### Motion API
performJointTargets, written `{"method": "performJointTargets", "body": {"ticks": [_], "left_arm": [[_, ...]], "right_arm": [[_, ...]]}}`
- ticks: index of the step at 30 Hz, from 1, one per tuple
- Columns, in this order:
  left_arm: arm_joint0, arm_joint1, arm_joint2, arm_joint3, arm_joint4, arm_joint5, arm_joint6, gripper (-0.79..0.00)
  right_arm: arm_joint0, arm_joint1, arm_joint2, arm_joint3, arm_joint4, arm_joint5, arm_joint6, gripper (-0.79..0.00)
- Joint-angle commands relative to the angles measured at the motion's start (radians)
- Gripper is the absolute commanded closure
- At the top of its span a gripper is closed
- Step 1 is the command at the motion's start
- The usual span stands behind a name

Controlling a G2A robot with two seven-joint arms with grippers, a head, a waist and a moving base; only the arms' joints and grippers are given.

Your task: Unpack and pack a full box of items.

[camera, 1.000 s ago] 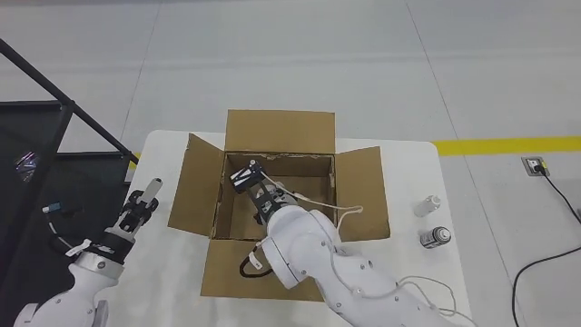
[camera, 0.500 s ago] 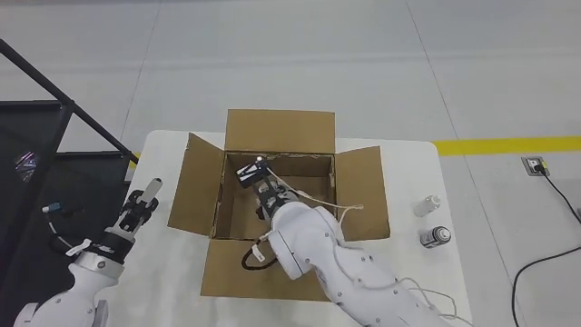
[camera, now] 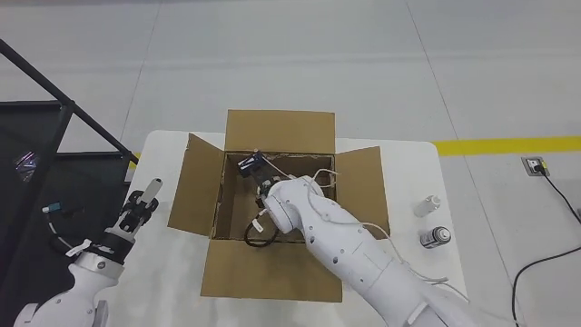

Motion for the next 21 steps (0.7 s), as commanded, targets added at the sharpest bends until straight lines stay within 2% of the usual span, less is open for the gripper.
{"method": "performJointTargets", "body": {"ticks": [1,2,3,5,6,8,9,15,21], "left_arm": [[0.0,0.0,0.0,0.0,0.0,0.0,0.0,-0.785],[0.0,0.0,0.0,0.0,0.0,0.0,0.0,-0.785],[0.0,0.0,0.0,0.0,0.0,0.0,0.0,-0.785],[0.0,0.0,0.0,0.0,0.0,0.0,0.0,-0.785],[0.0,0.0,0.0,0.0,0.0,0.0,0.0,-0.785],[0.0,0.0,0.0,0.0,0.0,0.0,0.0,-0.785],[0.0,0.0,0.0,0.0,0.0,0.0,0.0,-0.785],[0.0,0.0,0.0,0.0,0.0,0.0,0.0,-0.785],[0.0,0.0,0.0,0.0,0.0,0.0,0.0,-0.785]], "right_arm": [[0.014,-0.016,-0.005,0.058,0.017,-0.012,-0.019,0.0],[0.02,-0.024,-0.008,0.083,0.023,-0.019,-0.032,0.0],[0.025,-0.032,-0.01,0.106,0.029,-0.026,-0.042,-0.08],[0.033,-0.045,-0.011,0.145,0.04,-0.034,-0.061,-0.351],[0.036,-0.051,-0.013,0.161,0.043,-0.039,-0.068,-0.431],[0.043,-0.062,-0.015,0.189,0.047,-0.046,-0.083,-0.757],[0.045,-0.067,-0.015,0.2,0.05,-0.048,-0.089,-0.785],[0.052,-0.087,-0.014,0.222,0.041,-0.049,-0.124,-0.785],[0.023,-0.079,-0.001,0.147,-0.007,-0.016,-0.172,-0.785]]}}
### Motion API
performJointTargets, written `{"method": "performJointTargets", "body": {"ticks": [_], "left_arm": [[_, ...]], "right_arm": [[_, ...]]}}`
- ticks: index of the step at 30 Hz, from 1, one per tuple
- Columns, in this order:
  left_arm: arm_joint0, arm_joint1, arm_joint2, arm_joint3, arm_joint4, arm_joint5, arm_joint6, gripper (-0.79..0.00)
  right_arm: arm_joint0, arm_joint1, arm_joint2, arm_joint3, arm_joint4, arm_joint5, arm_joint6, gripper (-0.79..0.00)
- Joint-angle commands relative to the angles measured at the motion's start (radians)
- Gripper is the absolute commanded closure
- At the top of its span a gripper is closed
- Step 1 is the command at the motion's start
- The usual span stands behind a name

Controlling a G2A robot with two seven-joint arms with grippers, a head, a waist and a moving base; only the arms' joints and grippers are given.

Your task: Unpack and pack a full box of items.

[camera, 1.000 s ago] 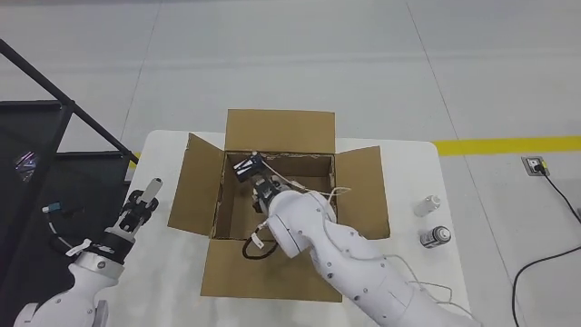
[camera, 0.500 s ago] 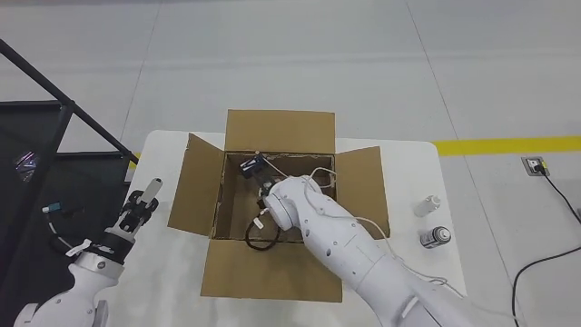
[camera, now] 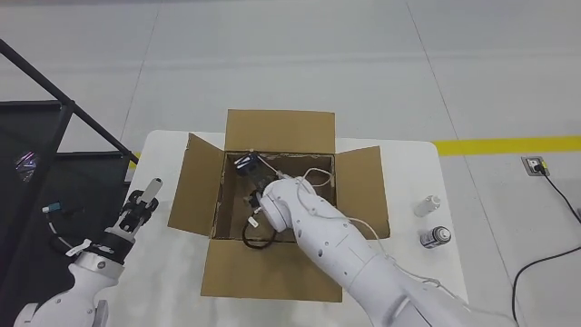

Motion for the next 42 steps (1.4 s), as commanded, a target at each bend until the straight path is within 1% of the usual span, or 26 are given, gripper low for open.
{"method": "performJointTargets", "body": {"ticks": [1,5,8,11,15,18,22,27,30,35,38,40,42], "left_arm": [[0.0,0.0,0.0,0.0,0.0,0.0,0.0,-0.785],[0.0,0.0,0.0,0.0,0.0,0.0,0.0,-0.785],[0.0,0.0,0.0,0.0,0.0,0.0,0.0,-0.785],[0.0,0.0,0.0,0.0,0.0,0.0,0.0,-0.785],[0.0,0.0,0.0,0.0,0.0,0.0,0.0,-0.785],[0.0,0.0,0.0,0.0,0.0,0.0,0.0,-0.785],[0.0,0.0,0.0,0.0,0.0,0.0,0.0,-0.785],[0.0,0.0,0.0,0.0,0.0,0.0,0.0,-0.785],[0.0,0.0,0.0,0.0,0.0,0.0,0.0,-0.785],[0.0,0.0,0.0,0.0,0.0,0.0,0.0,-0.785],[0.0,0.0,0.0,0.0,0.0,0.0,0.0,-0.785],[0.0,0.0,0.0,0.0,0.0,0.0,0.0,-0.785],[0.0,0.0,0.0,0.0,0.0,0.0,0.0,-0.785]], "right_arm": [[-0.016,0.008,0.005,-0.045,-0.026,0.013,-0.008,-0.785],[-0.078,0.042,0.025,-0.203,-0.12,0.065,0.011,-0.785],[-0.144,0.079,0.055,-0.375,-0.218,0.094,0.054,-0.785],[-0.234,0.121,0.1,-0.576,-0.343,0.125,0.11,-0.785],[-0.381,0.174,0.189,-0.856,-0.514,0.152,0.177,-0.785],[-0.487,0.204,0.259,-1.036,-0.631,0.153,0.229,-0.785],[-0.63,0.231,0.346,-1.247,-0.749,0.147,0.273,-0.785],[-0.853,0.257,0.45,-1.492,-0.868,0.176,0.28,-0.785],[-0.981,0.267,0.515,-1.597,-0.893,0.215,0.269,-0.785],[-1.144,0.273,0.634,-1.69,-0.883,0.305,0.24,-0.785],[-1.197,0.273,0.725,-1.709,-0.829,0.351,0.244,-0.785],[-1.211,0.273,0.79,-1.704,-0.746,0.349,0.242,-0.785],[-1.205,0.274,0.875,-1.663,-0.677,0.359,0.264,-0.785]]}}
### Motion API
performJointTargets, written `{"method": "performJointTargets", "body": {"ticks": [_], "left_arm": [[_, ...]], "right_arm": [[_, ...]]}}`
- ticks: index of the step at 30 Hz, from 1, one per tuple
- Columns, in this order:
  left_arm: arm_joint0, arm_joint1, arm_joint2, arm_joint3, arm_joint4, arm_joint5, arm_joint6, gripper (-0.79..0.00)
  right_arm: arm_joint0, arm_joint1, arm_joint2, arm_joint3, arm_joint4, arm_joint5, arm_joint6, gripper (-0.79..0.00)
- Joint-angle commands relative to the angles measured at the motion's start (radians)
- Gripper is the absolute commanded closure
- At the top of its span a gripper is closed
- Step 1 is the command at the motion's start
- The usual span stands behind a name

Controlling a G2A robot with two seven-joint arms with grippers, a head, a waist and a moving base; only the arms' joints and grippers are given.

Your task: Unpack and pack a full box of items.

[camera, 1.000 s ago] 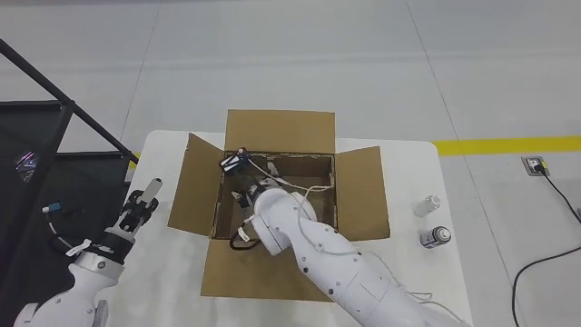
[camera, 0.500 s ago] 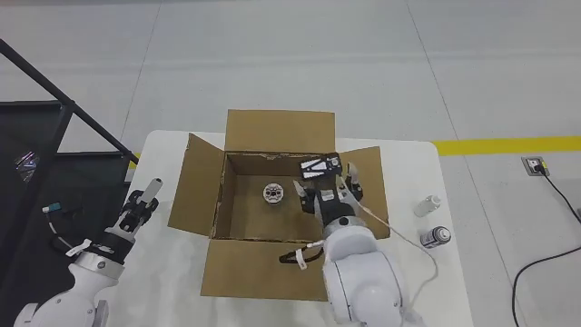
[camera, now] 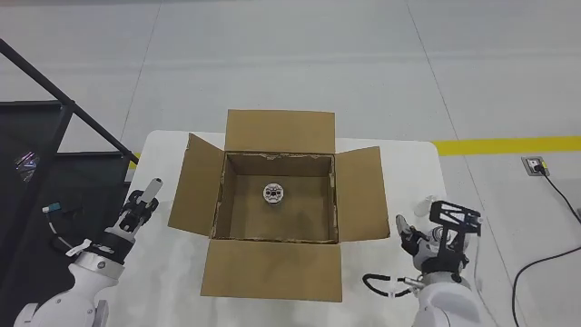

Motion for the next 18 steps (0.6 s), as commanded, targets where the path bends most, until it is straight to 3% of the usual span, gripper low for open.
{"method": "performJointTargets", "body": {"ticks": [1,7,18], "left_arm": [[0.0,0.0,0.0,0.0,0.0,0.0,0.0,-0.785],[0.0,0.0,0.0,0.0,0.0,0.0,0.0,-0.785],[0.0,0.0,0.0,0.0,0.0,0.0,0.0,-0.785]], "right_arm": [[0.017,0.001,0.079,0.036,0.089,-0.016,0.018,-0.785],[0.033,0.011,0.27,0.121,0.323,-0.13,0.028,-0.785],[0.132,0.027,0.343,0.303,0.398,-0.191,0.057,-0.785]]}}
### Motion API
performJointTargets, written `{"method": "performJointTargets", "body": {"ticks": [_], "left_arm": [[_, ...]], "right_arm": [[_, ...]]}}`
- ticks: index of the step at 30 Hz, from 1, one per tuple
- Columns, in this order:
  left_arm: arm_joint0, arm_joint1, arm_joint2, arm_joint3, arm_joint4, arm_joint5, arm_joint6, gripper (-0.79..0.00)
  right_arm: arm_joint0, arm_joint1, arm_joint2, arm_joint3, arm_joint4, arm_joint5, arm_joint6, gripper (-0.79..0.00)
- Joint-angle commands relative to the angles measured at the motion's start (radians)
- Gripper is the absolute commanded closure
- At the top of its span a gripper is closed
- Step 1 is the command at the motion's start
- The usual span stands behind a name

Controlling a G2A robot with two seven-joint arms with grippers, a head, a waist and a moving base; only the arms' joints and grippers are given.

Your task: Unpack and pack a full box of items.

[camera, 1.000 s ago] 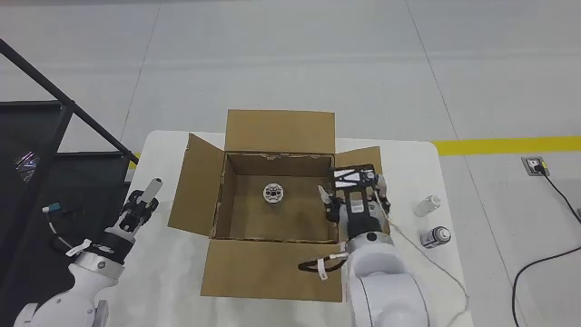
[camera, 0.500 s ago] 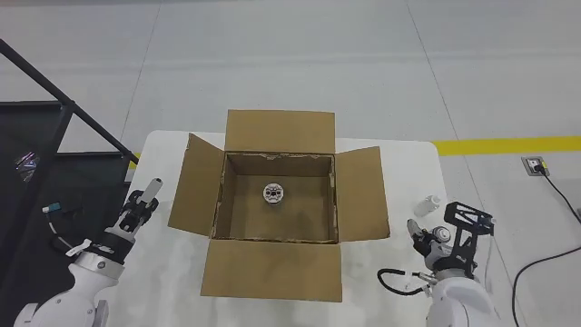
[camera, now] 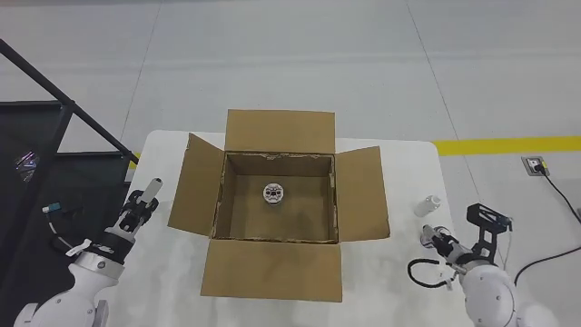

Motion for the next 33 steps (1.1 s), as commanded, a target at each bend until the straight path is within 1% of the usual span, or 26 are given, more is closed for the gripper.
{"method": "performJointTargets", "body": {"ticks": [1,5,9,10,11,12,13,14,15,17,25,27,29,31,32,33], "left_arm": [[0.0,0.0,0.0,0.0,0.0,0.0,0.0,-0.785],[0.0,0.0,0.0,0.0,0.0,0.0,0.0,-0.785],[0.0,0.0,0.0,0.0,0.0,0.0,0.0,-0.785],[0.0,0.0,0.0,0.0,0.0,0.0,0.0,-0.785],[0.0,0.0,0.0,0.0,0.0,0.0,0.0,-0.785],[0.0,0.0,0.0,0.0,0.0,0.0,0.0,-0.785],[0.0,0.0,0.0,0.0,0.0,0.0,0.0,-0.785],[0.0,0.0,0.0,0.0,0.0,0.0,0.0,-0.785],[0.0,0.0,0.0,0.0,0.0,0.0,0.0,-0.785],[0.0,0.0,0.0,0.0,0.0,0.0,0.0,-0.785],[0.0,0.0,0.0,0.0,0.0,0.0,0.0,-0.785],[0.0,0.0,0.0,0.0,0.0,0.0,0.0,-0.785],[0.0,0.0,0.0,0.0,0.0,0.0,0.0,-0.785],[0.0,0.0,0.0,0.0,0.0,0.0,0.0,-0.785],[0.0,0.0,0.0,0.0,0.0,0.0,0.0,-0.785],[0.0,0.0,0.0,0.0,0.0,0.0,0.0,-0.785]], "right_arm": [[0.028,0.002,-0.008,0.037,-0.013,0.005,0.011,-0.785],[0.094,0.009,-0.022,0.108,-0.075,0.017,0.063,-0.785],[0.137,0.013,-0.039,0.146,-0.12,0.035,0.101,-0.785],[0.146,0.014,-0.042,0.156,-0.131,0.039,0.109,-0.742],[0.156,0.015,-0.044,0.168,-0.144,0.043,0.119,-0.72],[0.166,0.016,-0.047,0.178,-0.155,0.051,0.129,-0.594],[0.175,0.016,-0.049,0.189,-0.163,0.065,0.138,-0.499],[0.184,0.017,-0.052,0.198,-0.168,0.073,0.147,-0.468],[0.19,0.017,-0.055,0.204,-0.17,0.074,0.153,-0.388],[0.199,0.018,-0.057,0.217,-0.169,0.077,0.155,-0.357],[0.228,0.022,-0.051,0.275,-0.145,0.071,0.148,-0.342],[0.232,0.024,-0.05,0.286,-0.141,0.07,0.147,-0.32],[0.234,0.025,-0.05,0.292,-0.141,0.073,0.146,-0.259],[0.235,0.026,-0.052,0.295,-0.141,0.077,0.147,-0.228],[0.235,0.026,-0.054,0.296,-0.14,0.08,0.146,-0.2],[0.234,0.026,-0.055,0.296,-0.14,0.083,0.142,-0.102]]}}
